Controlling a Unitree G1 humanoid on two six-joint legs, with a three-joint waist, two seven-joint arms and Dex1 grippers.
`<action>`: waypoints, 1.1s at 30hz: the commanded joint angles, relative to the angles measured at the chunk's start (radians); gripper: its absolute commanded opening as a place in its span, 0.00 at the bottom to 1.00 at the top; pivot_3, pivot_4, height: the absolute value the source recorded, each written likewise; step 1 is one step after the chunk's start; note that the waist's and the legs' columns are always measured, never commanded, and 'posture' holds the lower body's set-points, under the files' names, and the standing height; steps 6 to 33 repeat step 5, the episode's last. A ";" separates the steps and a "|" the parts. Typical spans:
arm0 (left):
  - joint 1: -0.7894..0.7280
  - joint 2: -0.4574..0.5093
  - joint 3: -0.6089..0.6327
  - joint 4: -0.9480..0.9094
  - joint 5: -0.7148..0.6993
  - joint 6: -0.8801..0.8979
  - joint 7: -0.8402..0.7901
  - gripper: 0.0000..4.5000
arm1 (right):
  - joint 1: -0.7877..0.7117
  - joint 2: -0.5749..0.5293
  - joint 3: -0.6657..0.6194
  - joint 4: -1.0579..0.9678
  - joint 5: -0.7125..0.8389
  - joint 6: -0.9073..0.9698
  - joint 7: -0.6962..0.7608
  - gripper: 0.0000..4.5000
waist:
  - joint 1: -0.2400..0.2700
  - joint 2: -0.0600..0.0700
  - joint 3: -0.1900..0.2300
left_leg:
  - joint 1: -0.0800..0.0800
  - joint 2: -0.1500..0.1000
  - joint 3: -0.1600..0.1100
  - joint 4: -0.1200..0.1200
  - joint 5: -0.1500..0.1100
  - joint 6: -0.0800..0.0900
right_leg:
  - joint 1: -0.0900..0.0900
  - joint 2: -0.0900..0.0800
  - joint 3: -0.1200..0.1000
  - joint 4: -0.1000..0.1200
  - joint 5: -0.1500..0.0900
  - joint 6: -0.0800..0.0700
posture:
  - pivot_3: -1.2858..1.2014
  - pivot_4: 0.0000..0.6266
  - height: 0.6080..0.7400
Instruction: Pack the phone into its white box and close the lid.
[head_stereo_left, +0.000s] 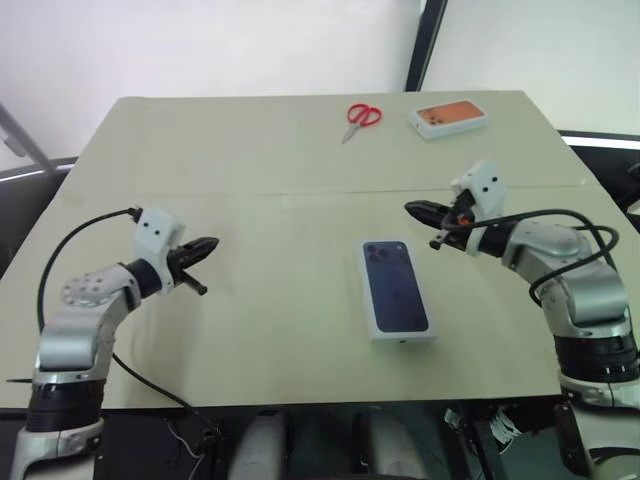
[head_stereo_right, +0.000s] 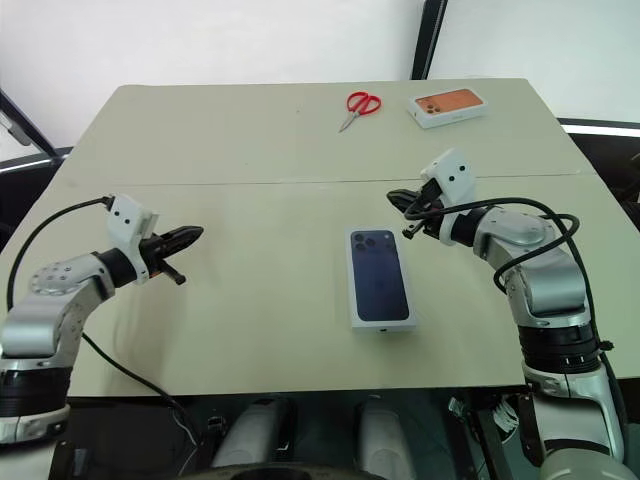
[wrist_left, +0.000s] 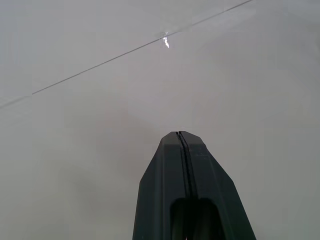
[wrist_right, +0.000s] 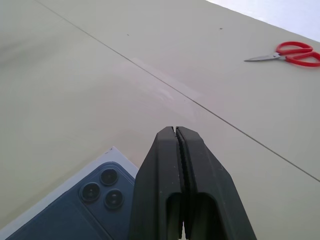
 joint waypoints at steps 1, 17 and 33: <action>0.006 0.020 0.045 -0.051 -0.028 -0.002 0.018 0.00 | -0.006 -0.001 -0.005 -0.006 0.009 -0.031 0.019 0.01 | 0.000 0.000 0.000 | 0.000 0.000 0.000 0.000 0.000 0.000 | 0.000 0.000 0.000 0.000 0.000 0.000 | 0.52 0.24 1.00; 0.010 0.014 0.054 -0.082 -0.053 0.033 0.045 0.00 | -0.004 0.012 0.003 -0.016 0.018 -0.025 0.027 0.01 | -0.001 0.000 0.000 | 0.000 0.000 0.000 0.000 0.000 0.000 | 0.000 0.000 0.000 0.000 0.000 0.000 | 0.52 0.24 1.00; 0.010 0.014 0.054 -0.082 -0.053 0.033 0.045 0.00 | -0.004 0.012 0.003 -0.016 0.018 -0.025 0.027 0.01 | -0.001 0.000 0.000 | 0.000 0.000 0.000 0.000 0.000 0.000 | 0.000 0.000 0.000 0.000 0.000 0.000 | 0.52 0.24 1.00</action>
